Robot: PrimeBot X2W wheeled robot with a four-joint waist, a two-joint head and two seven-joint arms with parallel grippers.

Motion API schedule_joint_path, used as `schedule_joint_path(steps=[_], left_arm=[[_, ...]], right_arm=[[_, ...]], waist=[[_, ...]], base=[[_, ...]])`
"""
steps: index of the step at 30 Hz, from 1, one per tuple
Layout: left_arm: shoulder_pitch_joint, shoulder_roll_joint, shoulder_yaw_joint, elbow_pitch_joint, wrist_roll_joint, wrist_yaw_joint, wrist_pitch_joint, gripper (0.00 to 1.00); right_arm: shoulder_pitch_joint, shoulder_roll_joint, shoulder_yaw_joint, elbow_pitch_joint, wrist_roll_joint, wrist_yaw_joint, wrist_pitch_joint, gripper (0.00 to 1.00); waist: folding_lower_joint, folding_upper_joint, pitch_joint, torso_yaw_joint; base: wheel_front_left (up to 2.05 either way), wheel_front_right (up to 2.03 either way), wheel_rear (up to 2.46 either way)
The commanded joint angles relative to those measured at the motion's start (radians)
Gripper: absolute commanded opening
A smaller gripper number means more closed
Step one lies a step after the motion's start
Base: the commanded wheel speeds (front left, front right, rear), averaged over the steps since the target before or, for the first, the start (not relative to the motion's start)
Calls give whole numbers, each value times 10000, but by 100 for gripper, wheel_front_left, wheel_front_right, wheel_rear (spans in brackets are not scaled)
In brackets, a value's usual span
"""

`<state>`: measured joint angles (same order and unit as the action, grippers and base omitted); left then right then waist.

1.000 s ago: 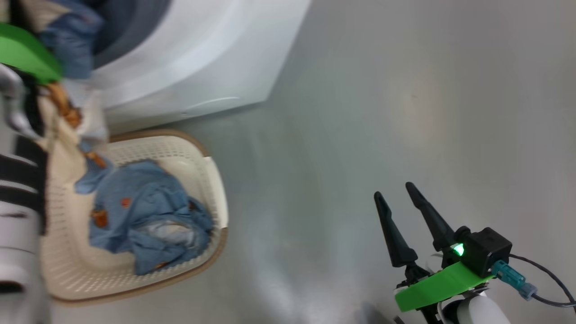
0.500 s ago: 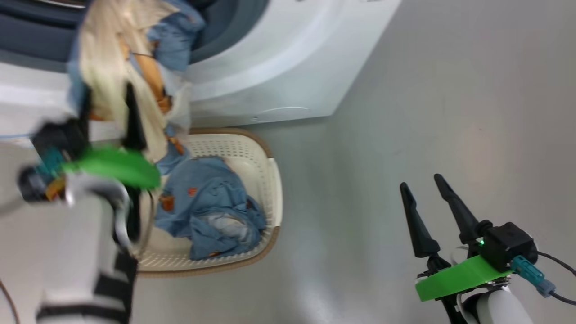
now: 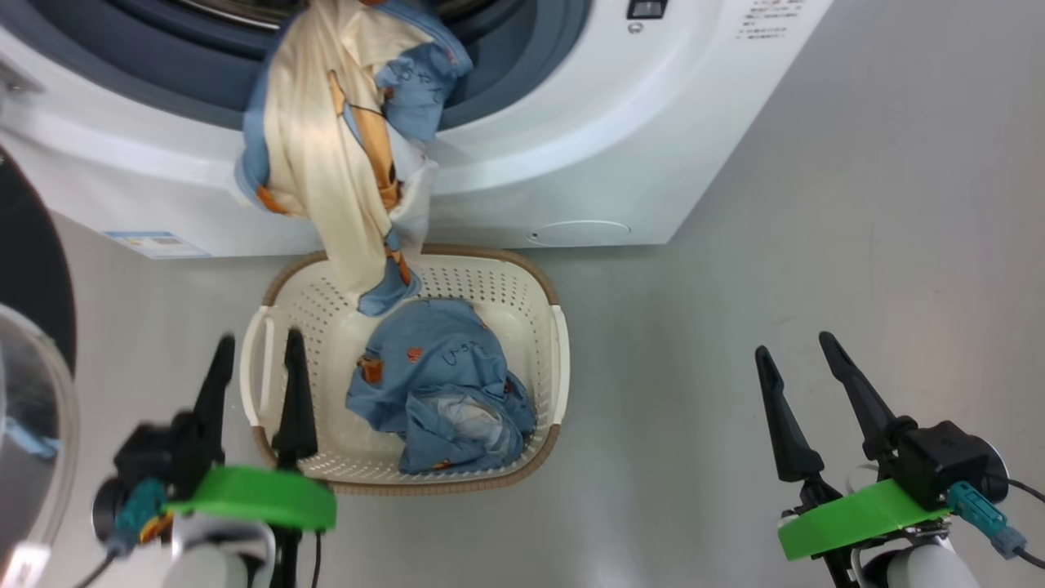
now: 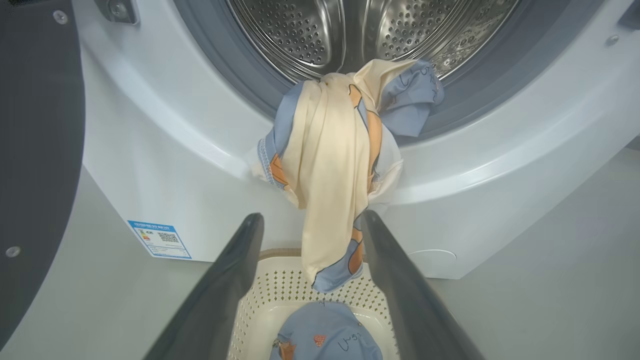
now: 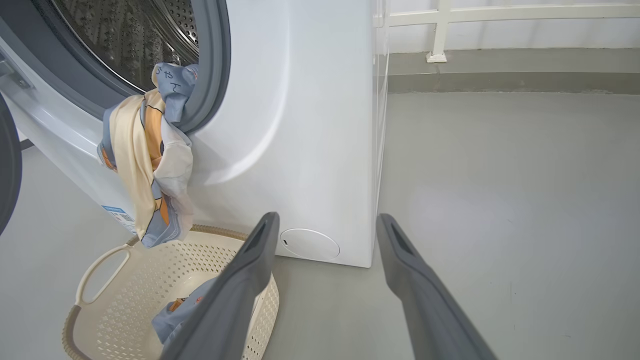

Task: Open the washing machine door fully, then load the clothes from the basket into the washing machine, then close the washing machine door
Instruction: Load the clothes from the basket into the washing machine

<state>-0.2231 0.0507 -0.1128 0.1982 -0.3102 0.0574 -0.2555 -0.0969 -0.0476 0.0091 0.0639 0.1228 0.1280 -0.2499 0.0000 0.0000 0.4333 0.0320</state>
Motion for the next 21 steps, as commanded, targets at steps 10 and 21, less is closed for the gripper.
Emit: schedule_joint_path(steps=[10, 21], left_arm=[[1283, 93, 693, -1292, -160, 36, -62, 100], [1459, 64, 830, -1373, -80, -111, -62, 100]], right_arm=[[579, -26, 64, -289, -108, 27, -118, 100], [598, -26, 187, -284, -75, 27, -118, 100]], waist=[[0, 0, -381, 247], [0, 0, -358, 23]], base=[[0, 0, 0], [0, 0, 0]])
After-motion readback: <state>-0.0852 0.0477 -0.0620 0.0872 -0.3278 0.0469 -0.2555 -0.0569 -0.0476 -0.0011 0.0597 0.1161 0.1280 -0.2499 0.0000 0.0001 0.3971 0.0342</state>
